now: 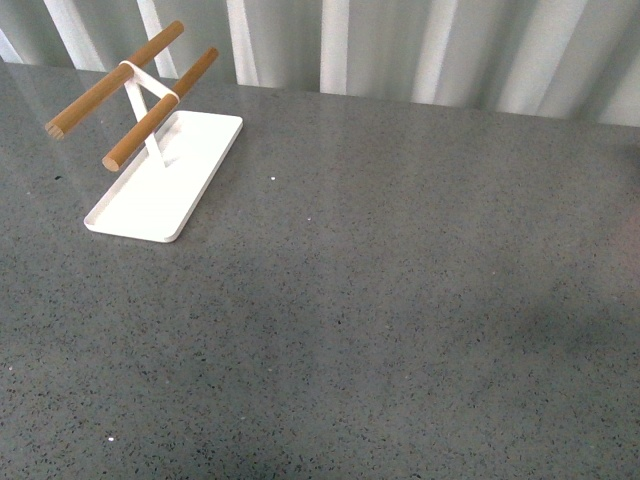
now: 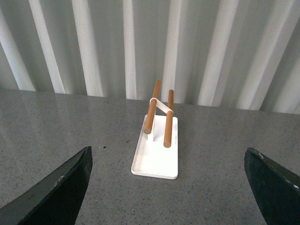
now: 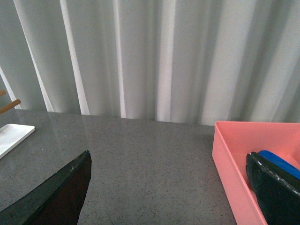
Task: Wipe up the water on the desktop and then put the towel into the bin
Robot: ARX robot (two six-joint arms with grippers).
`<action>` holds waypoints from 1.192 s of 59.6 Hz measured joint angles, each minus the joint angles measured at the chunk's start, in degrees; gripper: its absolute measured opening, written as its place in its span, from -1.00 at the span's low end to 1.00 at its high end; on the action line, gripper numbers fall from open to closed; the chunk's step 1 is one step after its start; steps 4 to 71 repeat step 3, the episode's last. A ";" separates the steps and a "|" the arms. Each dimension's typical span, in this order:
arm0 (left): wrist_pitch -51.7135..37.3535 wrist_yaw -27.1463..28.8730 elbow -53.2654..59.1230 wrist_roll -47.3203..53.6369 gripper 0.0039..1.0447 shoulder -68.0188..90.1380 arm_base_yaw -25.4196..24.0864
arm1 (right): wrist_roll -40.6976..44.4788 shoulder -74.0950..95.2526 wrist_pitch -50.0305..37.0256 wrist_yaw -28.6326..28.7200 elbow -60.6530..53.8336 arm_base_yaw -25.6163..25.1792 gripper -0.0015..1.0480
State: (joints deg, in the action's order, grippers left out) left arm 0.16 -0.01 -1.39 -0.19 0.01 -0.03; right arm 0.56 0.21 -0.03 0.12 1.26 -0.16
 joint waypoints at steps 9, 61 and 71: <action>0.00 0.00 0.00 -0.02 0.87 0.00 0.00 | 0.00 0.00 0.00 0.00 0.00 0.00 0.86; 0.00 0.00 0.00 -0.02 0.87 0.00 0.00 | 0.00 0.00 0.00 0.00 0.00 0.00 0.86; 0.00 0.00 0.00 -0.02 0.87 0.00 0.00 | 0.00 0.00 0.00 0.00 0.00 0.00 0.86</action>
